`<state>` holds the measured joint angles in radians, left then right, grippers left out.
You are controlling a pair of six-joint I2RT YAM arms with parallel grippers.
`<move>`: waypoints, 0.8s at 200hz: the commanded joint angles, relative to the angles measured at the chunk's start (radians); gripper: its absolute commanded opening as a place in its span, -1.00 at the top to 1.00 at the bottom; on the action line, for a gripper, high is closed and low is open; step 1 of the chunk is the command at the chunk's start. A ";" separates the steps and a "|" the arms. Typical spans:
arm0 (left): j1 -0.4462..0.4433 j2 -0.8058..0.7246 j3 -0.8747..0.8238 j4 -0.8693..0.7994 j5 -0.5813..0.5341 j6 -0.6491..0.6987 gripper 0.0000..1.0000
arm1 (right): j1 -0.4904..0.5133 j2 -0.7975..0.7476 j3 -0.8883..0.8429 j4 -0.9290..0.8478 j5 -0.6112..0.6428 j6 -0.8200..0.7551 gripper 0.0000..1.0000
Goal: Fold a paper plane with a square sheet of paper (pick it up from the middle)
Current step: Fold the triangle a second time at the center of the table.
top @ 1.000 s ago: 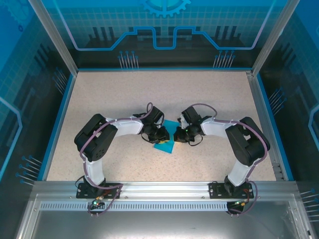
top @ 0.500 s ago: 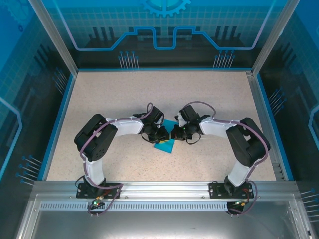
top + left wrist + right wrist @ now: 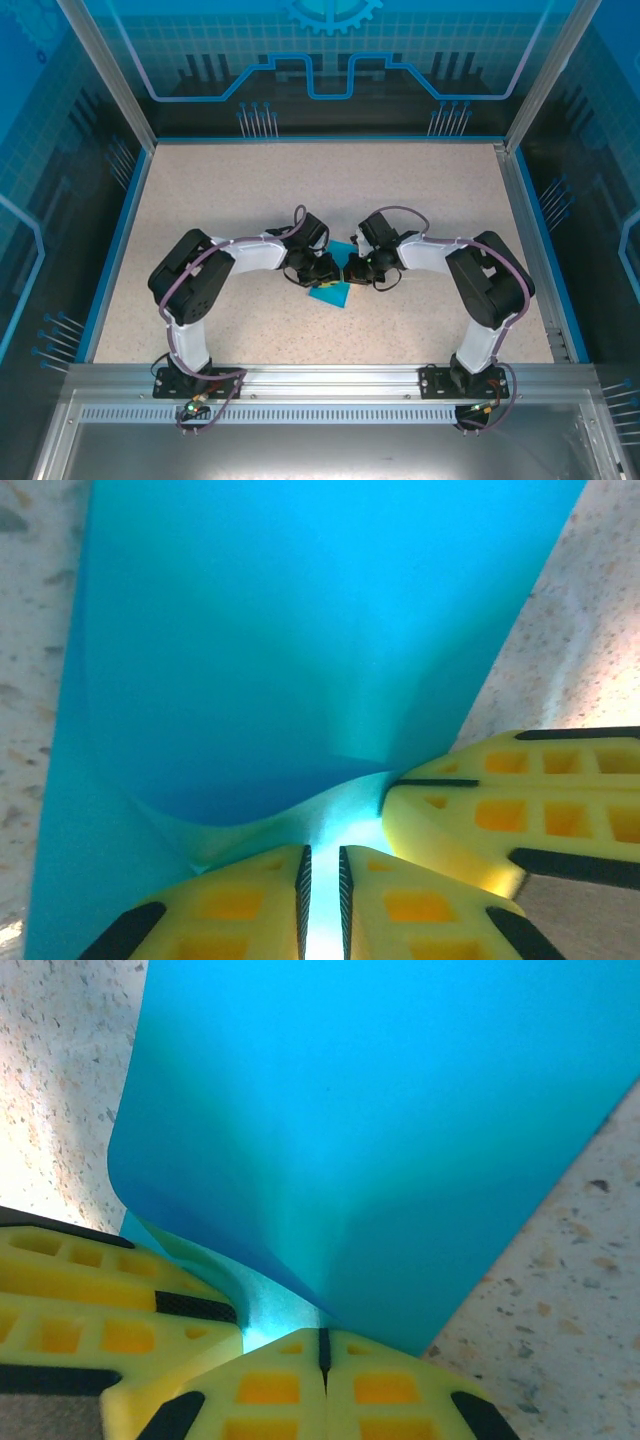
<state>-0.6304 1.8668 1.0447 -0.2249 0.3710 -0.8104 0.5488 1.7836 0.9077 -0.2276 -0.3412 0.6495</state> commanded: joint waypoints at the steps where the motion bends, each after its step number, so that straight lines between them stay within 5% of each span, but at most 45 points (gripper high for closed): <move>1: 0.016 -0.051 -0.010 0.062 0.002 0.019 0.62 | -0.006 0.080 -0.018 -0.077 0.084 -0.026 0.91; 160: 0.081 0.032 -0.037 0.026 -0.100 0.037 0.62 | -0.006 0.116 -0.014 -0.111 0.126 -0.045 0.92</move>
<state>-0.5797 1.8790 1.0256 -0.1661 0.3481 -0.8059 0.5426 1.8023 0.9314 -0.2619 -0.3511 0.6262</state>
